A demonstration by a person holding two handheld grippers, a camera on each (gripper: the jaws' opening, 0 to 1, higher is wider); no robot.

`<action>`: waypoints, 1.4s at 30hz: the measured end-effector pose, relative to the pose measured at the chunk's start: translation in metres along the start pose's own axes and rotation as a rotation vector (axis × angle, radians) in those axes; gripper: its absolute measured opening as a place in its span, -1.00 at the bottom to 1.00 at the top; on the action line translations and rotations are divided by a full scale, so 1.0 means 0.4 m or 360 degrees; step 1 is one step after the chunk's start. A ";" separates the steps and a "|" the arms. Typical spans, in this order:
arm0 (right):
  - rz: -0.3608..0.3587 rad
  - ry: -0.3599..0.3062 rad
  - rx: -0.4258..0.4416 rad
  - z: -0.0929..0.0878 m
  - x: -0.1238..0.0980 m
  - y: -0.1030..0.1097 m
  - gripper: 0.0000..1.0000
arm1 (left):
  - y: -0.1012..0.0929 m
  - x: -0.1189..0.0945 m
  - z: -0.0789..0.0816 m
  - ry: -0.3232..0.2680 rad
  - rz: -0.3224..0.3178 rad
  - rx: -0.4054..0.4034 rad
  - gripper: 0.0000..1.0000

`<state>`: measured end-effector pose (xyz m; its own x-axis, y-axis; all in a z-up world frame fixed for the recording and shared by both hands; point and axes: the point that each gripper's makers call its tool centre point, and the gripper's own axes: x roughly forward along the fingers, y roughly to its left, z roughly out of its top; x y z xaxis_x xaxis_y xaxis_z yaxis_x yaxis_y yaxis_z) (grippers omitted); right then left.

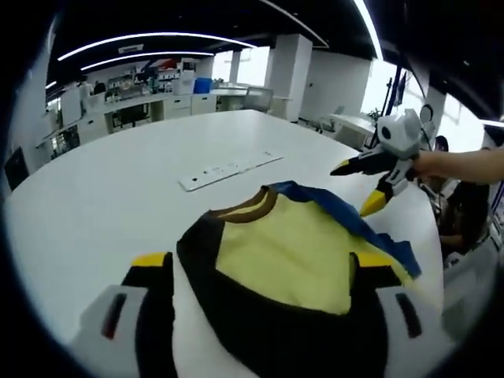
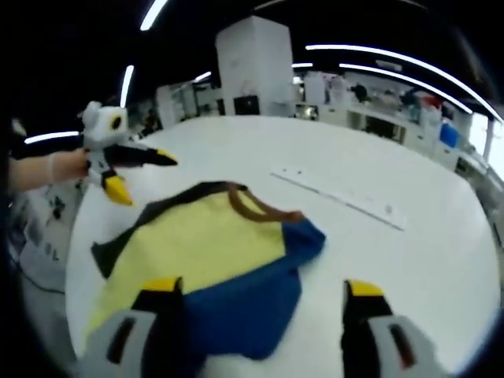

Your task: Fold the garment on the visible template until the final outline fits inside the template.

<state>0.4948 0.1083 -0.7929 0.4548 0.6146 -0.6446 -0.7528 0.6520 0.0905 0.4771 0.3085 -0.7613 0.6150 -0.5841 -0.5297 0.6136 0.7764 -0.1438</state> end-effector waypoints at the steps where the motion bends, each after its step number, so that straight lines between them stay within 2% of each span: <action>1: 0.0005 0.0003 -0.0006 -0.009 -0.014 0.018 0.81 | -0.010 -0.014 -0.003 -0.0004 0.0002 0.0001 0.85; 3: 0.0006 0.0009 -0.0042 -0.014 -0.022 0.021 0.81 | -0.015 -0.027 -0.008 -0.0007 -0.0004 -0.0013 0.93; 6: 0.0004 0.0007 -0.0073 -0.015 -0.039 0.042 0.91 | -0.036 -0.056 -0.009 -0.0027 -0.0010 -0.0020 0.98; 11: -0.0011 0.0021 -0.0141 -0.022 -0.068 0.067 0.99 | -0.045 -0.096 -0.011 -0.0034 -0.0005 -0.0003 0.98; 13: 0.0000 0.0009 -0.0132 -0.024 -0.082 0.079 0.99 | -0.068 -0.111 -0.012 -0.0036 -0.0006 -0.0003 0.98; 15: -0.0023 0.0024 -0.0137 -0.035 -0.103 0.089 0.99 | -0.062 -0.128 -0.017 -0.0040 -0.0008 -0.0007 0.98; 20: -0.0041 -0.0003 -0.0121 -0.044 -0.135 0.100 0.99 | -0.099 -0.166 -0.028 -0.0056 -0.0012 -0.0001 0.98; 23: -0.0063 0.0003 -0.0118 -0.055 -0.158 0.101 0.99 | -0.093 -0.185 -0.039 -0.0056 0.0001 -0.0003 0.98; 26: -0.0082 -0.0008 -0.0096 -0.065 -0.178 0.110 0.99 | -0.113 -0.202 -0.054 -0.0052 0.0007 -0.0007 0.98; 30: -0.0101 0.0009 -0.0115 -0.087 -0.200 0.127 0.94 | -0.116 -0.222 -0.075 -0.0046 -0.0001 -0.0010 0.98; 37: -0.0120 0.0020 -0.0182 -0.127 -0.249 0.187 0.86 | -0.153 -0.252 -0.096 -0.0045 -0.0018 0.0029 0.98; 42: -0.0090 -0.0002 -0.0179 -0.148 -0.273 0.239 0.85 | -0.146 -0.259 -0.110 -0.0036 -0.0009 0.0067 0.98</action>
<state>0.3451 0.0773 -0.7589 0.4987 0.5785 -0.6454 -0.7743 0.6320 -0.0319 0.3556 0.3340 -0.7346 0.6223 -0.5940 -0.5098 0.6371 0.7627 -0.1109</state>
